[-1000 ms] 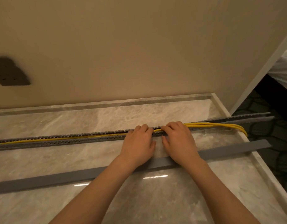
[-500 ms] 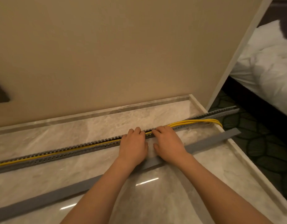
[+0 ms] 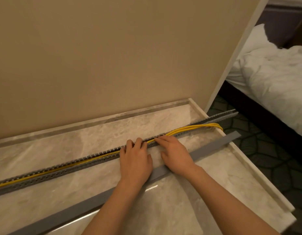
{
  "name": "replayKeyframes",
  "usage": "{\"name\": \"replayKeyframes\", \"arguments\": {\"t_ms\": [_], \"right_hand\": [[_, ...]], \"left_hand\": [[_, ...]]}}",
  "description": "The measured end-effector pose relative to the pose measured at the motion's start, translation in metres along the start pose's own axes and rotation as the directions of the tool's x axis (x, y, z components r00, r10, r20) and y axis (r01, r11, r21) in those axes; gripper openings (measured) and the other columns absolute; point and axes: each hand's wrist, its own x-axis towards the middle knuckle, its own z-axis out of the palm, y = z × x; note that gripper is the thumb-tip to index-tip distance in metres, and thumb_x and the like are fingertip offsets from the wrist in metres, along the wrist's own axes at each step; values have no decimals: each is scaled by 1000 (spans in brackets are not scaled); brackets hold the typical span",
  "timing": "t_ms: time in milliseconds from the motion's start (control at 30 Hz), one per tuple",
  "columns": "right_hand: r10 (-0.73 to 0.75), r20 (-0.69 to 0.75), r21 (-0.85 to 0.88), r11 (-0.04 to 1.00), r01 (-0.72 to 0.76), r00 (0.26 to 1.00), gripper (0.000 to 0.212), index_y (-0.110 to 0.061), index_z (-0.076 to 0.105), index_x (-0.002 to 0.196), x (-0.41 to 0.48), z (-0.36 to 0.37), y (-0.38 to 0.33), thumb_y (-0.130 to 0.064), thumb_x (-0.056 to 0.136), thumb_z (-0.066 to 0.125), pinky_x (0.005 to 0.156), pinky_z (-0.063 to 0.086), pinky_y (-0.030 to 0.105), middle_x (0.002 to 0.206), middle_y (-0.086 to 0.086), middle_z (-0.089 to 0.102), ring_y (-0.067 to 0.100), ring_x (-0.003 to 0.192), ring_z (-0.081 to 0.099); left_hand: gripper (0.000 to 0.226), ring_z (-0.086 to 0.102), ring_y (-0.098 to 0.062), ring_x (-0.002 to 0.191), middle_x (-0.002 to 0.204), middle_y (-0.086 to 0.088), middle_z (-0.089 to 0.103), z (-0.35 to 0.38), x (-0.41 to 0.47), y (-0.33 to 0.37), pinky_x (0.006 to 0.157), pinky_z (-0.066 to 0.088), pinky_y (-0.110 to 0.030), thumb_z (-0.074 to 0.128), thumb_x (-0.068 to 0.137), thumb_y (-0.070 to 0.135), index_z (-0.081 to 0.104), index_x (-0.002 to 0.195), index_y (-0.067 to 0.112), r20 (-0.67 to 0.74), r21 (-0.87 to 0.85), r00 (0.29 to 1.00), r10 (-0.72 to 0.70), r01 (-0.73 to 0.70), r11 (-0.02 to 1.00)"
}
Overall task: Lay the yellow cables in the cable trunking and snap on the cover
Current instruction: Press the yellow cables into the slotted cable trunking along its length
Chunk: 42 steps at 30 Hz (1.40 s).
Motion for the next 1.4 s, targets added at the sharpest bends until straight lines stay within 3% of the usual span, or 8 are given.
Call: {"name": "replayKeyframes", "arguments": {"t_ms": [100,233,367,500,767,1033,1267,1400], "right_hand": [[43,-9,201,979,-40,999,43,-14,57,126,-1,-8,10,-3,85,53,106,24,17,135,4,54,13,132,40],[49,-76,322,947,-22,996,22,-15,71,105,2,-22,26,-10,86,59,85,31,1,110,1,70,12,108,60],[-70,-53,325,942,84,996,16,-16,72,98,10,-46,51,-16,89,59,80,41,16,96,-1,73,11,92,65],[-165,-46,290,942,171,985,16,-19,71,97,17,-67,78,-22,90,58,77,48,27,90,-3,73,11,84,65],[-216,-109,62,973,224,970,23,-18,68,104,43,-77,124,-31,92,53,90,43,37,103,0,69,19,101,56],[-137,-17,-103,986,135,990,38,-31,67,101,55,-58,132,-54,91,38,85,35,34,93,-5,70,17,90,60],[-71,3,-65,995,71,997,40,-35,68,96,60,-55,131,-63,85,42,85,35,35,89,-7,70,15,88,58],[-98,10,-64,993,98,995,41,-35,69,94,61,-56,132,-64,85,42,83,35,34,88,-8,70,14,86,59]], "left_hand": [[34,39,-23,108,120,3,47,-3,3,4,88,36,-36,42,86,35,58,113,21,-6,41,999,-40,40,998],[30,41,-24,107,113,1,52,-4,14,9,89,35,-38,46,86,36,66,99,19,-42,33,991,-123,125,992],[19,46,-31,108,112,-7,58,-1,25,25,88,38,-43,59,83,27,69,87,11,-161,-46,951,-265,261,964],[20,54,-32,100,104,-11,62,7,36,53,91,42,-47,64,82,21,63,97,7,-304,-137,901,-310,281,950],[22,60,-19,88,95,0,70,25,69,96,92,40,-40,52,92,31,69,97,18,-123,-373,917,-379,311,874],[22,65,-11,87,95,-1,74,21,74,90,87,50,-29,67,82,32,75,95,17,149,-655,822,-550,498,568],[16,63,-4,81,91,4,74,22,76,86,76,49,-20,70,80,31,76,91,20,181,-665,817,-547,512,544],[14,63,-2,80,87,8,74,21,79,76,77,53,-25,72,78,33,76,88,24,184,-628,864,-468,470,621]]}}
